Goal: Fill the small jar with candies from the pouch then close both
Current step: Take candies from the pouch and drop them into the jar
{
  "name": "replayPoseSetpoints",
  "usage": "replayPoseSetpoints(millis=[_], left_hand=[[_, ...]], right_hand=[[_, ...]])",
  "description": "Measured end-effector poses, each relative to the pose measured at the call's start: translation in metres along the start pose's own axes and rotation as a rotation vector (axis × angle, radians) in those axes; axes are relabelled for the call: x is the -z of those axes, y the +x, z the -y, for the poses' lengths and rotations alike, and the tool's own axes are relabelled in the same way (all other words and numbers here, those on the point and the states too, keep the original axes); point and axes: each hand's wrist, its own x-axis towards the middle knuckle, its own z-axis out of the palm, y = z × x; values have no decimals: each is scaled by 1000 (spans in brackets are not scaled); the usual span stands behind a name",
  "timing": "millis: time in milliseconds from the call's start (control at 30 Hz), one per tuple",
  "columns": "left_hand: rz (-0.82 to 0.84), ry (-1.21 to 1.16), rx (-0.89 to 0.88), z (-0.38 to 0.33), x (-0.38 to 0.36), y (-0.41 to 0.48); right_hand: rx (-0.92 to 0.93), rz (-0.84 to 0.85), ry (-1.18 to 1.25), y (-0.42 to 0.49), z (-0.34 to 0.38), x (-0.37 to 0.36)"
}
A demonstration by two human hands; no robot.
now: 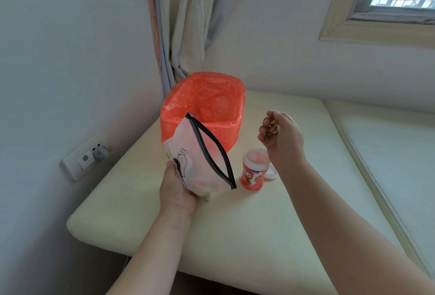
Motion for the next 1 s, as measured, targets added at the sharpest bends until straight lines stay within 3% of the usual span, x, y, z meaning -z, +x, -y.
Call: replayPoseSetpoints(millis=[1000], left_hand=[[19, -54, 13, 2, 4, 7]], right_hand=[[75, 123, -46, -12, 6, 2]])
